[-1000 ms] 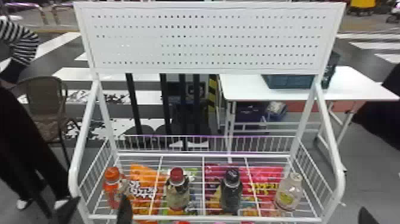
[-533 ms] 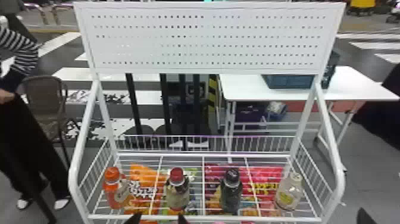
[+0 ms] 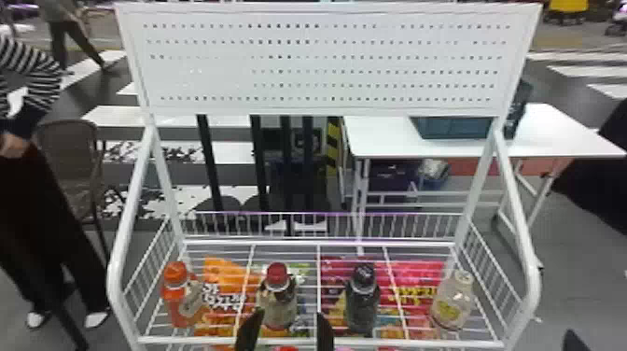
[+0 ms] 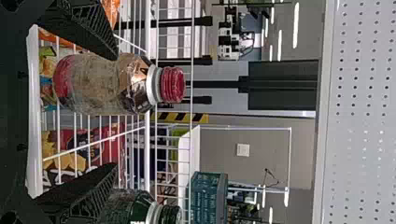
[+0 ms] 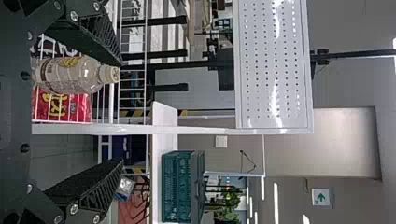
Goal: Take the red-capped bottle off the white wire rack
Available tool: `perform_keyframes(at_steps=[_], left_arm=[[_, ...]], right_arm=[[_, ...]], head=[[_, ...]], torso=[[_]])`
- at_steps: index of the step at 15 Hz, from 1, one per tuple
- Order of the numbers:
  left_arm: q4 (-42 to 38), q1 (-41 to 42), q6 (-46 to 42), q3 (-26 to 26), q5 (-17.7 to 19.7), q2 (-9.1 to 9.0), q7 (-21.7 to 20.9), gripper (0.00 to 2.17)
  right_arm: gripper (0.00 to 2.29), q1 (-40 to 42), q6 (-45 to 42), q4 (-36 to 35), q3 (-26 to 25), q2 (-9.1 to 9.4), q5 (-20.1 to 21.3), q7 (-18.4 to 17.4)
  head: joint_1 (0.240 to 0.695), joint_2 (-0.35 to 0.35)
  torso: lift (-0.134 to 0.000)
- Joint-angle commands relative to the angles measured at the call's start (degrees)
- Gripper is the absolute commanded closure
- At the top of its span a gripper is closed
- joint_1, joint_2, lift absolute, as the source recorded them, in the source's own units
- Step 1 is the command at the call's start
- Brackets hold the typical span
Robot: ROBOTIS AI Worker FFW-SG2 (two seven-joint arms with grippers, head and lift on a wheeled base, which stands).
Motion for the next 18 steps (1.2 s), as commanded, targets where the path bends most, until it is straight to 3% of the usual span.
perform_keyframes(at_steps=[1, 14, 16, 17, 18], left_arm=[[2.6, -2.6, 0.0, -0.2, 1.3, -0.26, 0.0, 0.08], [17.5, -16.1, 1.1, -1.1, 7.3, -1.4, 0.6, 0.12], [17.5, -16.0, 1.1, -0.6, 9.1, -1.23, 0.5, 0.77], [16.7, -15.4, 1.1, -0.4, 9.4, -1.14, 0.5, 1.41], [15.0, -14.5, 2.0, 0.0, 9.5, -0.87, -0.1, 1.74]], right_arm=[[0.17, 0.0, -0.1, -0.1, 0.0, -0.12, 0.0, 0.0], [0.17, 1.8, -0.1, -0.7, -1.7, 0.06, 0.1, 0.0], [0.17, 1.7, -0.1, -0.5, -1.8, 0.06, 0.1, 0.0], [0.17, 1.5, -0.1, -0.3, -1.8, 0.06, 0.1, 0.0], [0.17, 1.3, -0.1, -0.2, -1.8, 0.06, 0.0, 0.0]], head=[[0.499, 0.0], [0.499, 0.0], [0.499, 0.0], [0.499, 0.0], [0.499, 0.0]], torso=[[0.0], [0.0], [0.0], [0.0], [0.0]])
